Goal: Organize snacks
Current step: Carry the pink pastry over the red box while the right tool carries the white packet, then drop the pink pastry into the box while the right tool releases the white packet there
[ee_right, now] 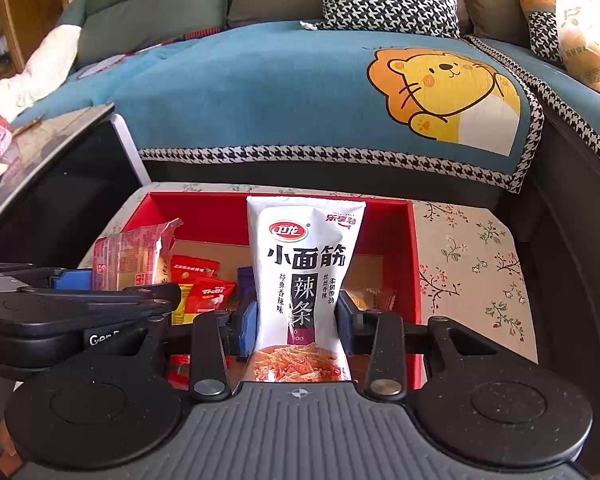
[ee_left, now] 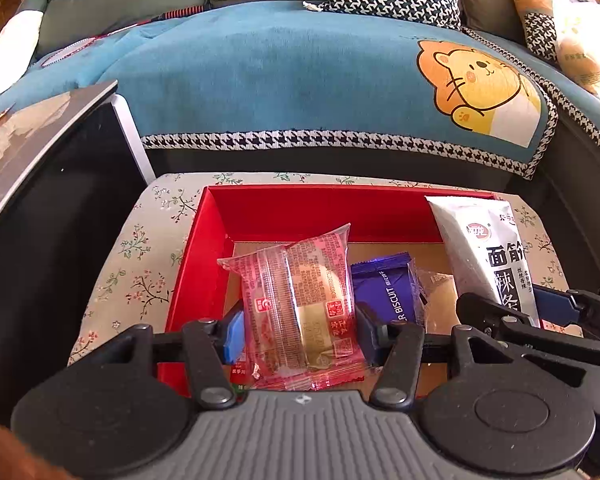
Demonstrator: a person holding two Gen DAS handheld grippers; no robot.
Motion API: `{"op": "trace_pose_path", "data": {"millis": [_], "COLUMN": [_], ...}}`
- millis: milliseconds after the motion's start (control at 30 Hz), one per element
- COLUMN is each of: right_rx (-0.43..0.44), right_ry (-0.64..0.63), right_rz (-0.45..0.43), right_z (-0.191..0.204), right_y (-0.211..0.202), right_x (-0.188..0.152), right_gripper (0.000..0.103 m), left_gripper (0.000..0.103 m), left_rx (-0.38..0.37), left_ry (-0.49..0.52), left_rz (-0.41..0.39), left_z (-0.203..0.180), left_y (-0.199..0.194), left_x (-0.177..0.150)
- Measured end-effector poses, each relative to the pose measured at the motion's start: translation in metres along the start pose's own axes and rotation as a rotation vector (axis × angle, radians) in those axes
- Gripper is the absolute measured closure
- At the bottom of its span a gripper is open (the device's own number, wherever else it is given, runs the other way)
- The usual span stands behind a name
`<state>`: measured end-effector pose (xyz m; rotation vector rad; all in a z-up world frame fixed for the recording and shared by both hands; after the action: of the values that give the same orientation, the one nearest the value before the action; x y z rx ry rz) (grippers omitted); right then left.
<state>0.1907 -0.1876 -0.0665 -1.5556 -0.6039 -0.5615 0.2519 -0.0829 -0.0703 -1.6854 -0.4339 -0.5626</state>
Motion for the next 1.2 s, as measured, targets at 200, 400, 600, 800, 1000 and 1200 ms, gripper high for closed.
{"op": "trace_pose_path", "data": {"millis": [200, 400, 600, 800, 1000, 1200], "right_rx": [-0.008, -0.004, -0.008, -0.013, -0.017, -0.024], "right_ry": [-0.004, -0.007, -0.021, -0.03, -0.037, -0.021], "right_rz": [0.017, 0.037, 0.048, 0.062, 0.068, 0.063], "right_z": [0.0, 0.001, 0.003, 0.005, 0.005, 0.003], "right_y": [0.011, 0.022, 0.029, 0.036, 0.04, 0.039], "right_x": [-0.001, -0.003, -0.004, -0.007, -0.007, -0.007], "right_gripper": [0.056, 0.056, 0.056, 0.056, 0.053, 0.049], "left_gripper": [0.008, 0.008, 0.008, 0.008, 0.008, 0.006], "left_rx": [0.017, 0.035, 0.042, 0.05, 0.054, 0.06], "left_ry": [0.003, -0.004, -0.015, -0.018, -0.028, -0.024], "left_rz": [0.004, 0.025, 0.047, 0.062, 0.068, 0.056], "left_z": [-0.001, 0.001, 0.006, 0.009, 0.01, 0.011], "left_y": [0.01, 0.021, 0.029, 0.035, 0.037, 0.035], "left_x": [0.0, -0.003, -0.006, -0.008, -0.01, -0.008]}}
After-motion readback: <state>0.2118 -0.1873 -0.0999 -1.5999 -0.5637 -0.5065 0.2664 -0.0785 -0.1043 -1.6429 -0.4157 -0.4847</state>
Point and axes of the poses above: each gripper's, at about its wrist camera, not at the fingertips, and y roughly the way its jaws point, z to its left, x to its top, the point moved 10 cm from there along y, roughly the way its jaws point, and after that the axes turned 12 degrees about -y, right-handed, at the moved point
